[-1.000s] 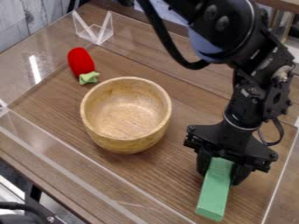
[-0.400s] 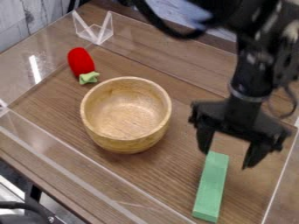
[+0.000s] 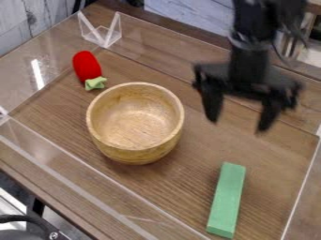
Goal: Remove the green stick from the brown bowl and put it on the table
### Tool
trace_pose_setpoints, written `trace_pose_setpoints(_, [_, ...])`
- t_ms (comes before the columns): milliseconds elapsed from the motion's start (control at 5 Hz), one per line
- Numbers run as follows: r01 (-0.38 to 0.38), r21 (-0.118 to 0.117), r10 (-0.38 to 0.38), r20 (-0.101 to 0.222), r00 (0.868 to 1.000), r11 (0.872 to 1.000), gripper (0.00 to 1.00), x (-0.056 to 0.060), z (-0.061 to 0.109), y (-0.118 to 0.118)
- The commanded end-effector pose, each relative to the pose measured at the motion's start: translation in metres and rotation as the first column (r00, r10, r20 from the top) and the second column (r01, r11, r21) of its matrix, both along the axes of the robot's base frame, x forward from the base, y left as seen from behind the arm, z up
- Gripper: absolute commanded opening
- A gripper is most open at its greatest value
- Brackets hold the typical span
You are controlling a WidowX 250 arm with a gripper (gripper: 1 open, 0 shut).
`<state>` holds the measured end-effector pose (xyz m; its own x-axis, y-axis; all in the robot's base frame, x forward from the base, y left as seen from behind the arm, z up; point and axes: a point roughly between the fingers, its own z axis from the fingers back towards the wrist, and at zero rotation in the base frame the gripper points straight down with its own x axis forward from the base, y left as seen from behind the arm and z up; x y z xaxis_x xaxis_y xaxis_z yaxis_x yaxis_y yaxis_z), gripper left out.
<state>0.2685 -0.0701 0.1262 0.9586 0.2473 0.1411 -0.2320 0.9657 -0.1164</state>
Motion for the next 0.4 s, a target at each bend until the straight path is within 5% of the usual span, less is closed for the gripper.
trace_pose_setpoints(0, [-0.004, -0.01, 0.005, 0.078, 0.997, 1.0, 1.0, 0.016, 0.021, 0.026])
trace_pose_setpoints(200, [-0.021, 0.012, 0.019, 0.112, 0.994, 1.0, 1.0, 0.029, 0.02, 0.045])
